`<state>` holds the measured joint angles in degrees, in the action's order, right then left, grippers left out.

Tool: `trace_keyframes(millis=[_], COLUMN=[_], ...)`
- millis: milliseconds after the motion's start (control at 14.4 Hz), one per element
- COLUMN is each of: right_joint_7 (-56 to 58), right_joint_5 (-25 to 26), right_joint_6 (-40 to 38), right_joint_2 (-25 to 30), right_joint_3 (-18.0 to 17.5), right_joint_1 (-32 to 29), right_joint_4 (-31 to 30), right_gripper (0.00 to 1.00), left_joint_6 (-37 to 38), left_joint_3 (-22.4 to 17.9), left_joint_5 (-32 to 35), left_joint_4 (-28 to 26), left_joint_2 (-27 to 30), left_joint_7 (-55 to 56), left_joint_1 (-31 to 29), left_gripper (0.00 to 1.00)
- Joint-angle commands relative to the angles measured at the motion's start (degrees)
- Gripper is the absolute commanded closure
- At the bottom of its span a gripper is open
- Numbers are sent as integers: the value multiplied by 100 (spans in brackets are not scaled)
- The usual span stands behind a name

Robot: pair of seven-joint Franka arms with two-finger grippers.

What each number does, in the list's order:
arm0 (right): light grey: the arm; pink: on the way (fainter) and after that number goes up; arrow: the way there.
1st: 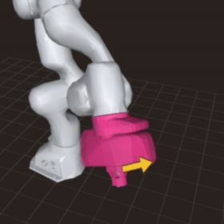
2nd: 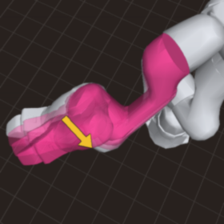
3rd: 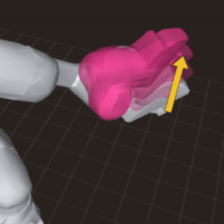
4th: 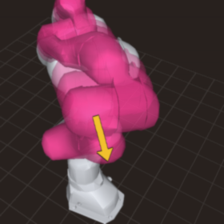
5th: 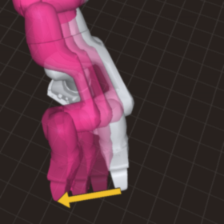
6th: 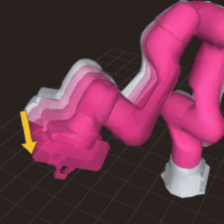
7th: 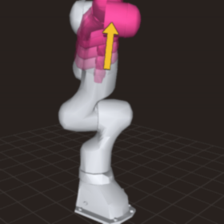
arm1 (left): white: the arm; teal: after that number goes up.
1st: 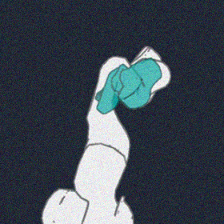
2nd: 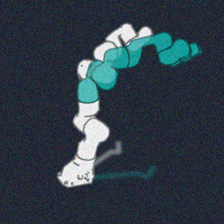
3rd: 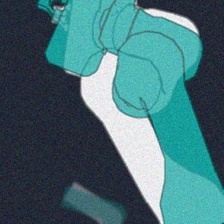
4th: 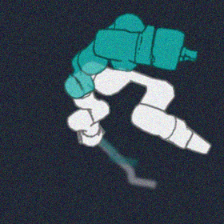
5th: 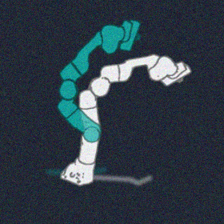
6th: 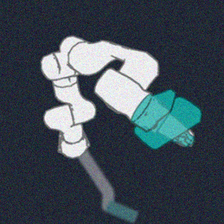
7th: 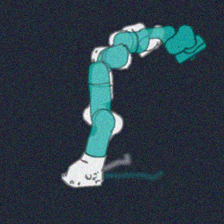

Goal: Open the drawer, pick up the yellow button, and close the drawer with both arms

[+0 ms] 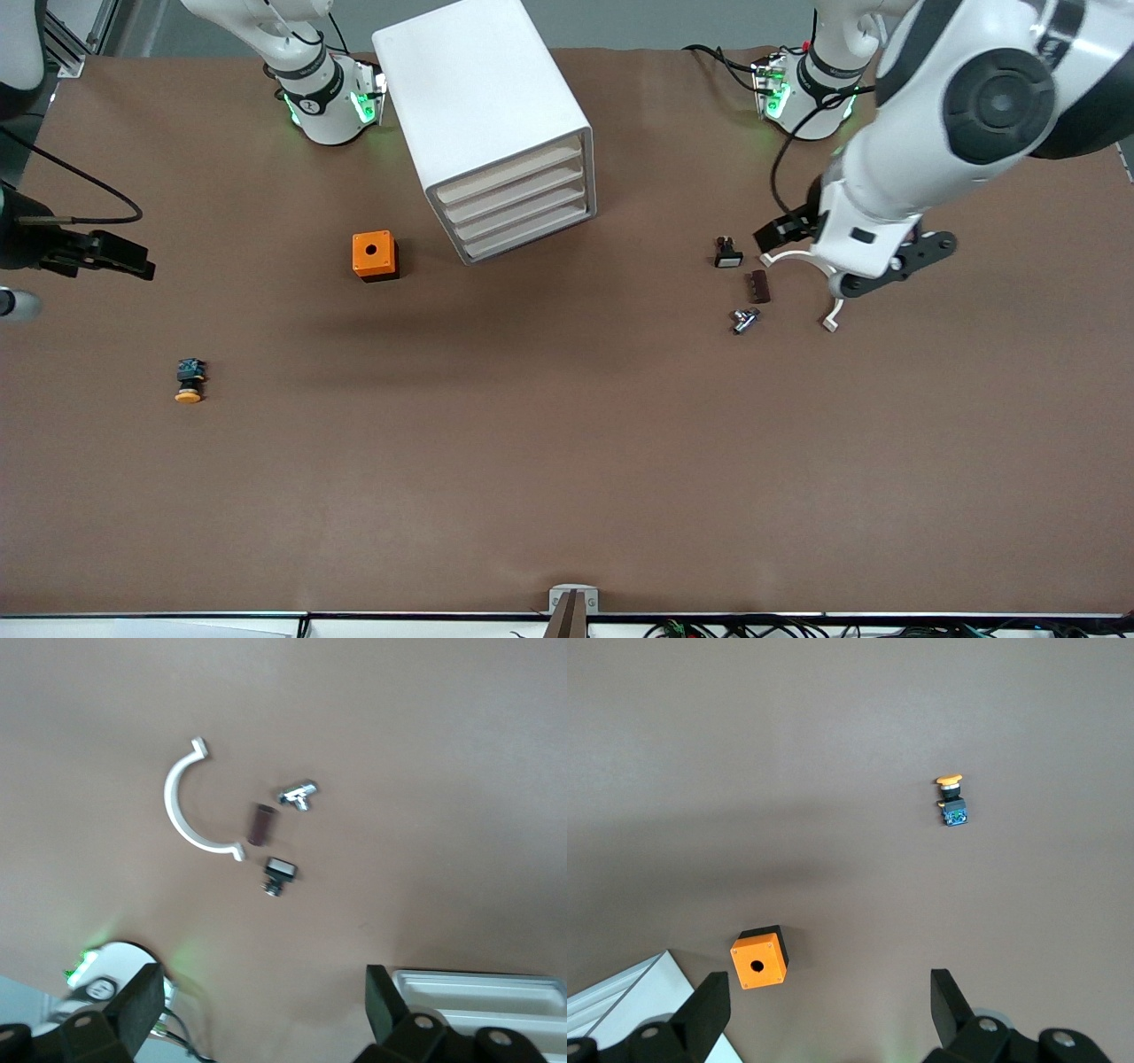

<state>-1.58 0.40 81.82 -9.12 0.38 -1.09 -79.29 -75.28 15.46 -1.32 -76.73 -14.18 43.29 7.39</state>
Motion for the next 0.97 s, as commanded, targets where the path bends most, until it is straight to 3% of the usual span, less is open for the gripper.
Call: trace_keyframes(millis=[0, 139, 486, 833, 902], right_joint_7=[9, -87, -79, -88, -88], right_joint_5=[13, 13, -119, -127, -127], right_joint_6=[-341, -439, -483, -475, -448], right_joint_2=[-2, 77, 376, 630, 692], right_joint_3=[-30, -38, -30, 5, 23], right_joint_1=[-41, -15, -14, -41, -23], right_joint_4=[204, 204, 125, -279, -375], right_gripper=[0, 0, 0, 0, 0], left_joint_6=[206, 225, 137, -1257, -1452], left_joint_3=[89, 10, -1026, -1571, -1633], left_joint_5=[80, 97, 141, 141, 150], left_joint_4=[-228, -666, -1467, -3187, -3321], left_joint_2=[336, 783, 1628, 2893, 2964], left_joint_7=[-916, -1644, -3272, -4238, -4589], left_joint_1=[-474, -685, -510, -466, -475], left_gripper=[0, 0, 0, 0, 0])
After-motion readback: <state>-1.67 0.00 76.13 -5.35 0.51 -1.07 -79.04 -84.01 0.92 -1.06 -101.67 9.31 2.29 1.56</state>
